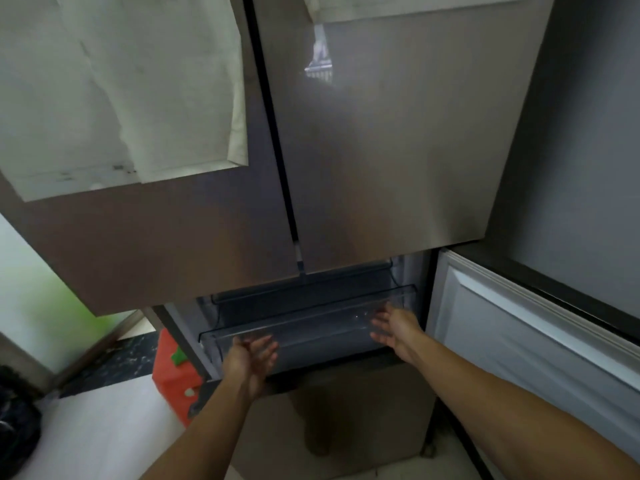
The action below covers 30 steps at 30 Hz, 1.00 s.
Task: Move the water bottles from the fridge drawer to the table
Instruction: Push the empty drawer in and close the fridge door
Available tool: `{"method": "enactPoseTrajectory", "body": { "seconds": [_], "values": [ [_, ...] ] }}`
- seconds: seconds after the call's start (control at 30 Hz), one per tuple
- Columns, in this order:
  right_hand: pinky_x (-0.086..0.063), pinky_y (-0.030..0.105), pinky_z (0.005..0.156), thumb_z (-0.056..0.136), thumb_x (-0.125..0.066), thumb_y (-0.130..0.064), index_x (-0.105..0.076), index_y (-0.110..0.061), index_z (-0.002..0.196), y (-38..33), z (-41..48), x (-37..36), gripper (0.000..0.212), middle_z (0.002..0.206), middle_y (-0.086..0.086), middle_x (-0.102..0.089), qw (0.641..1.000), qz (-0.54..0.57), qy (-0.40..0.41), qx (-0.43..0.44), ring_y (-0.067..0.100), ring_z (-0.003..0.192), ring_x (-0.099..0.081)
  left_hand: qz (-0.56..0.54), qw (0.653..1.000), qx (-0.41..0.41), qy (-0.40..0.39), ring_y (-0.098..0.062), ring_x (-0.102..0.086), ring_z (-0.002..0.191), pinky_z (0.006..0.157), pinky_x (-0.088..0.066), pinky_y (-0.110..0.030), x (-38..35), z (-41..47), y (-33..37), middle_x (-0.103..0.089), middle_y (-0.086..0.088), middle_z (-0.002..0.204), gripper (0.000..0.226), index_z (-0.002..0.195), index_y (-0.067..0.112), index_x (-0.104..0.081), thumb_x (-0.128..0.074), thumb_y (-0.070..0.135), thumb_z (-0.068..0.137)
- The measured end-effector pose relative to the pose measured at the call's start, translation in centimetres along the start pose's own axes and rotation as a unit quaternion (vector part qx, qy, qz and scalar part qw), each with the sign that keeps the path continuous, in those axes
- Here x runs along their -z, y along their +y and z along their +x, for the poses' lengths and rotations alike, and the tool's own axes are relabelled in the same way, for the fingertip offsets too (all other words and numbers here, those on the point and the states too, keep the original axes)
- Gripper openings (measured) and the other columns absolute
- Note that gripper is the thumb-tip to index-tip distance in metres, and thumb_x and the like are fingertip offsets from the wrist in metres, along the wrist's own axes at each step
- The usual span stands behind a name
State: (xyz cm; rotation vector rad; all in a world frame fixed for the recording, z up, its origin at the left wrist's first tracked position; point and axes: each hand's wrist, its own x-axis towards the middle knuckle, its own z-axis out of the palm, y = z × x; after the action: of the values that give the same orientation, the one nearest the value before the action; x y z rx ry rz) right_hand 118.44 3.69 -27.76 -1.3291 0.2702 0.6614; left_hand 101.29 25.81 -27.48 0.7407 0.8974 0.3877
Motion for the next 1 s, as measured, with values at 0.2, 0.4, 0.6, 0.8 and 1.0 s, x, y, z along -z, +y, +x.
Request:
{"method": "enactPoseTrajectory", "body": {
  "seconds": [0.2, 0.4, 0.6, 0.8, 1.0],
  "values": [
    [-0.052, 0.035, 0.059, 0.104, -0.037, -0.02, -0.058, -0.012, 0.122, -0.9, 4.2, -1.7, 0.029, 0.108, 0.008, -0.068, 0.999, -0.009, -0.016, 0.046, 0.021, 0.093, -0.065, 0.07, 0.995, -0.072, -0.004, -0.022, -0.06, 0.088, 0.078, -0.042, -0.038, -1.6, 4.5, 0.8, -0.063, -0.009, 0.105, 0.039, 0.129, 0.007, -0.052, -0.03, 0.027, 0.103],
    [-0.05, 0.035, 0.063, 0.103, -0.039, -0.022, -0.055, -0.017, 0.121, -1.6, 6.3, -2.7, 0.024, 0.112, 0.005, -0.062, 0.995, -0.04, -0.044, 0.082, 0.016, 0.091, -0.06, 0.071, 0.993, -0.085, -0.027, -0.022, -0.06, 0.087, 0.076, -0.045, -0.035, -1.6, 8.2, 1.5, -0.062, -0.008, 0.106, 0.038, 0.104, 0.016, -0.059, -0.024, 0.03, 0.105],
    [-0.056, 0.037, 0.07, 0.101, -0.046, -0.02, -0.054, -0.02, 0.12, -2.3, 5.0, -1.9, 0.021, 0.123, 0.007, -0.059, 0.983, -0.152, -0.069, 0.077, 0.02, 0.103, -0.058, 0.154, 0.984, -0.082, -0.034, -0.022, -0.056, 0.077, 0.076, -0.044, -0.037, -1.5, 8.0, 1.8, -0.06, -0.007, 0.092, 0.029, 0.108, 0.016, -0.054, -0.028, 0.028, 0.104],
    [-0.052, 0.034, 0.081, 0.094, -0.057, -0.028, -0.064, -0.016, 0.112, -3.4, -1.3, 0.8, 0.022, 0.106, 0.007, -0.067, 0.864, -0.455, 0.016, 0.213, 0.021, 0.093, -0.062, 0.458, 0.879, -0.131, -0.005, -0.027, -0.051, 0.069, 0.061, -0.042, -0.032, -3.5, 3.2, 1.0, -0.057, -0.019, 0.081, 0.021, 0.098, 0.002, -0.055, -0.037, 0.012, 0.099],
    [-0.048, 0.023, 0.073, 0.093, -0.056, -0.029, -0.061, -0.026, 0.116, -5.9, -13.8, 6.7, 0.024, 0.094, -0.012, -0.063, 0.779, -0.51, 0.061, 0.361, 0.007, 0.083, -0.059, 0.603, 0.774, -0.18, -0.078, -0.029, -0.062, 0.078, 0.069, -0.048, -0.039, -5.7, -5.7, -1.4, -0.064, -0.014, 0.08, 0.017, 0.083, 0.009, -0.058, -0.05, 0.016, 0.096]
  ]
}}
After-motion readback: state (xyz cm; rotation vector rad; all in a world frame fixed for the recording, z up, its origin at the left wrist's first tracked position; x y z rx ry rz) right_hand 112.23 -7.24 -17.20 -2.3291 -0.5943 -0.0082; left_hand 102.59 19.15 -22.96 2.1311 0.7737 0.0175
